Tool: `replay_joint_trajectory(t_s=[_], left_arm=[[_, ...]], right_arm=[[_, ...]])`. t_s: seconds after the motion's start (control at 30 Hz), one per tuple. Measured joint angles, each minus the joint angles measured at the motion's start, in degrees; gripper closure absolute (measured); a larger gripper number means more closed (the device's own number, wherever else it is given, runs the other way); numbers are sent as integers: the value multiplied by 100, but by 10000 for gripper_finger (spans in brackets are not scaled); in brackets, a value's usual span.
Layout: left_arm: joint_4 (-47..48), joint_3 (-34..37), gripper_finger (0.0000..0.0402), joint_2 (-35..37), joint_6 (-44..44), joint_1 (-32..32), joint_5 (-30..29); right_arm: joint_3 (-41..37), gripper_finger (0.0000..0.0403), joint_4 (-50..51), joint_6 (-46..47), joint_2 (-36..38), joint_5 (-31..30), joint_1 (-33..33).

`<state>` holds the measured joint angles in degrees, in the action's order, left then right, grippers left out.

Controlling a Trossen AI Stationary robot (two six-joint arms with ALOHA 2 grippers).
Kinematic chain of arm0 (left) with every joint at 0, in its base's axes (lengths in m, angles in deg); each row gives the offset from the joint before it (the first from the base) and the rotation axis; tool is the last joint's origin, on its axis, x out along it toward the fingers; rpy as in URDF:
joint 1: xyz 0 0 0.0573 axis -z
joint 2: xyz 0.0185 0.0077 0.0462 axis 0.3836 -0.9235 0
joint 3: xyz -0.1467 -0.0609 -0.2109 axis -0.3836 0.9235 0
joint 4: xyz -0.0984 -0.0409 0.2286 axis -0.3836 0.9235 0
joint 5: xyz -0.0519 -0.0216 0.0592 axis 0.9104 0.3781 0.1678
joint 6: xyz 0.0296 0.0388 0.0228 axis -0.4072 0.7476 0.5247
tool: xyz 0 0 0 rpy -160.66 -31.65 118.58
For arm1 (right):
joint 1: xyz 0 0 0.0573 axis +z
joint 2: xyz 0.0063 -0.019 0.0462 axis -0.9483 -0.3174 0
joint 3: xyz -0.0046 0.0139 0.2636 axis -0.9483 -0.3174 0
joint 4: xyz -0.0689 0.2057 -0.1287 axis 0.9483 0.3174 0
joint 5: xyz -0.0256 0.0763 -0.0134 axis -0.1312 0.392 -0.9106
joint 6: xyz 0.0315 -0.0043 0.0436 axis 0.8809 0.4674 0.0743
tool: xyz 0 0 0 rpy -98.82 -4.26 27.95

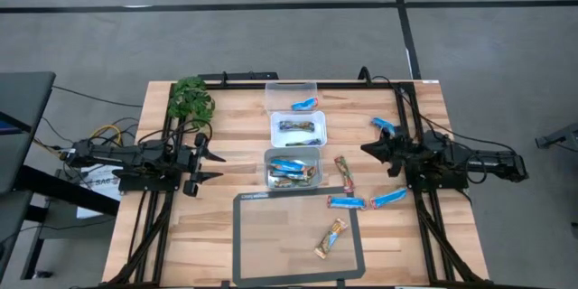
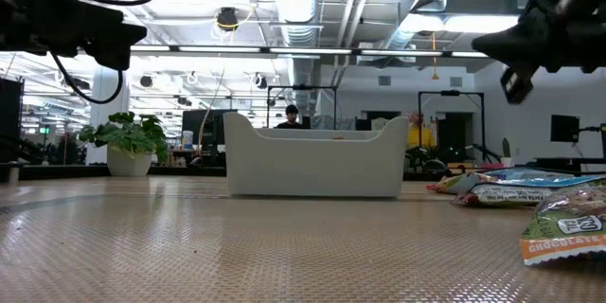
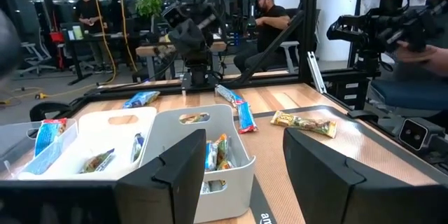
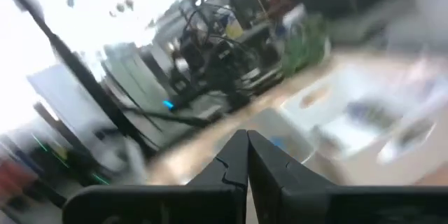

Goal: Pick and place Granola Bars by type
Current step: Put the blue granola bar into the white bin

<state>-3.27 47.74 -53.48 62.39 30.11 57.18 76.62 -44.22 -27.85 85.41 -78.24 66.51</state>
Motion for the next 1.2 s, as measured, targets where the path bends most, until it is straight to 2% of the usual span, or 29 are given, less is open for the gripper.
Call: replay_joint_trajectory(t_s=[0.07,0.13,0.33,0.47,0.6,0.77,0.93,1.2], left_arm=[[2,2,216,0,-58,0,0],[2,2,216,0,-58,0,0],[4,2,216,-2,0,0,2],[4,2,216,-2,-60,0,2],[4,2,216,-1,-13,0,2],[4,2,216,0,-55,0,3],[4,2,216,-1,-2,0,3],[4,2,216,0,7,0,4]], right_arm=[[-2,403,-91,1082,0,-12,1],[-1,403,-262,1612,-5,-44,-5],[8,403,-190,1681,-13,-89,-3],[529,403,628,1269,-192,-158,-1],[1457,403,1869,820,-1273,-852,-1],[2532,403,2568,246,-2968,-1629,-3],[3512,403,2916,-494,-4533,-1677,-44],[5079,403,4794,-878,-6443,-1878,-581]])
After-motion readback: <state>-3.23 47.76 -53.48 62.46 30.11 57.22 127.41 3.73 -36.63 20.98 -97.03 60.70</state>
